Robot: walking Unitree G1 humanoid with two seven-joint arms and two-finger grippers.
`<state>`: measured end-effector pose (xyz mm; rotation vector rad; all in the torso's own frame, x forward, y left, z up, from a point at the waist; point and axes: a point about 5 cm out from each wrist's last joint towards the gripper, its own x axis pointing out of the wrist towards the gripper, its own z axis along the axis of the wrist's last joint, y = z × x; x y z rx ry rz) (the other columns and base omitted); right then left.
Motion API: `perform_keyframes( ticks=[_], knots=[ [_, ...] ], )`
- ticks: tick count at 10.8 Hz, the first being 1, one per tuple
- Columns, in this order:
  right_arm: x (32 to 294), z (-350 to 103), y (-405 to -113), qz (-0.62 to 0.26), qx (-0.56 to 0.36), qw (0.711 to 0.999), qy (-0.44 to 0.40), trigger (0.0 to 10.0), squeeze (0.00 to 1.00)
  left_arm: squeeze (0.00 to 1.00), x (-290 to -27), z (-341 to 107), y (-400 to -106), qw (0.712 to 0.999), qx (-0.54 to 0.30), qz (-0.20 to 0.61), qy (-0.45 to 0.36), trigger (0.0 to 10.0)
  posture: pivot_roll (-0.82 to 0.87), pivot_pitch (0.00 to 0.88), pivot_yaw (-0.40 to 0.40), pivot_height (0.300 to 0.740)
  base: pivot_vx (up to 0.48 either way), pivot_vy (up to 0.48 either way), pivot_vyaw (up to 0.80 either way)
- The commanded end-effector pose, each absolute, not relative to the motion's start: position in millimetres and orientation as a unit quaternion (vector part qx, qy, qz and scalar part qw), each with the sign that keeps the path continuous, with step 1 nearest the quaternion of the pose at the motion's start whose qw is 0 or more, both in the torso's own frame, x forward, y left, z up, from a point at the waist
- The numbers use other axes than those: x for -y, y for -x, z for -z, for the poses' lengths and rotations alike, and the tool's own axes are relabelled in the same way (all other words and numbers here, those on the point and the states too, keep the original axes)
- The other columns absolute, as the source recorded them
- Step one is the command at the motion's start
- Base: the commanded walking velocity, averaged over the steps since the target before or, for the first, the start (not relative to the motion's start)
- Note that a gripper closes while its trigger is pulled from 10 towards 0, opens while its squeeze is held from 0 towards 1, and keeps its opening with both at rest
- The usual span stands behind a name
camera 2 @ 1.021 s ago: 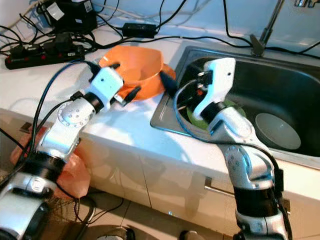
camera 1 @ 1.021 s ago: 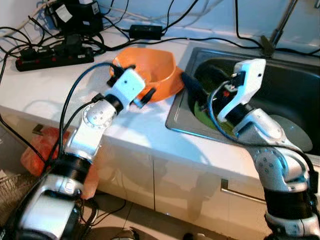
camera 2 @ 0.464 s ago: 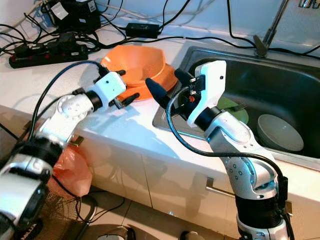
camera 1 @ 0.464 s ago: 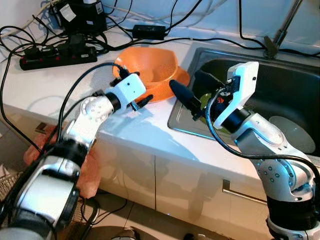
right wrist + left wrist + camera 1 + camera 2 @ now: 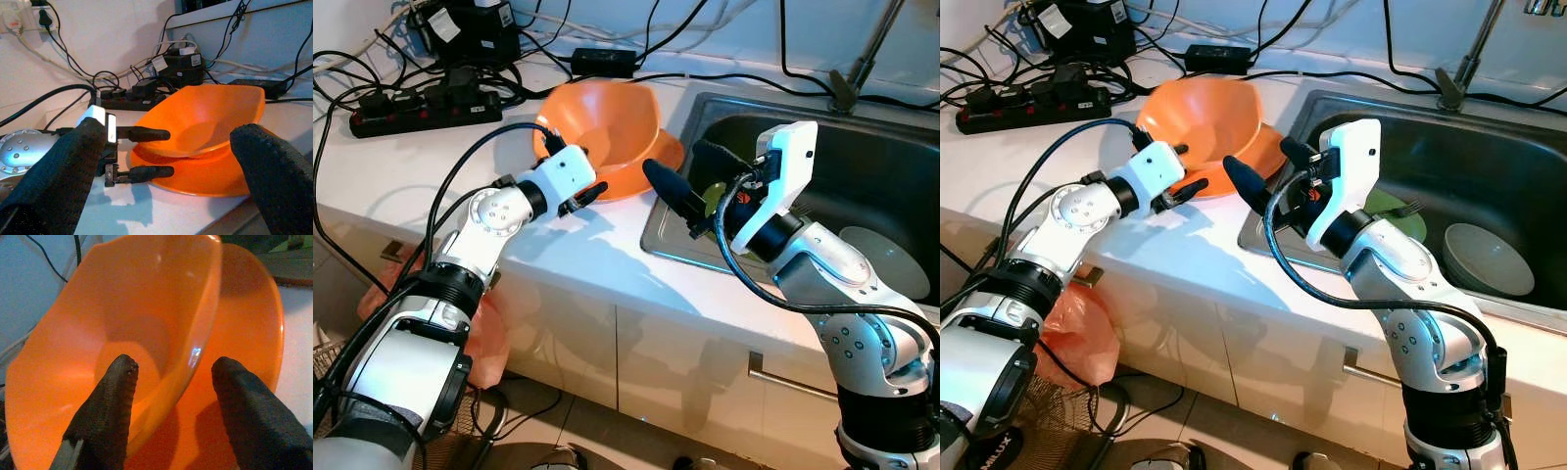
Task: Kitchen organization
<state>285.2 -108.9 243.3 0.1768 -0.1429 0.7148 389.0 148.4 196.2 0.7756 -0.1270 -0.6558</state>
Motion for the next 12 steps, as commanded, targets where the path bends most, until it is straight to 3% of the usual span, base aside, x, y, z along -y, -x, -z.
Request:
perform_keyframes(
  ticks=[1,9,12],
  knots=[
    [111.1,-245.9,-282.7,-0.350,0.073,0.930,-0.088,10.0,0.00,0.00,-148.8,-185.7,-387.7,0.863,0.035,0.330,-0.380,0.0,0.01,0.106,0.045,0.740,0.000,0.000,0.00],
    [114.9,-245.6,-288.2,-0.336,0.069,0.935,-0.091,10.0,0.00,0.00,-144.1,-204.9,-387.9,0.861,0.128,0.296,-0.393,0.0,0.01,0.097,0.042,0.740,0.000,0.000,0.00],
    [116.6,-245.4,-290.7,-0.330,0.069,0.936,-0.100,10.0,0.00,0.00,-141.4,-212.7,-386.3,0.848,0.173,0.277,-0.418,0.0,0.01,0.089,0.040,0.740,0.000,0.000,0.00]
  ],
)
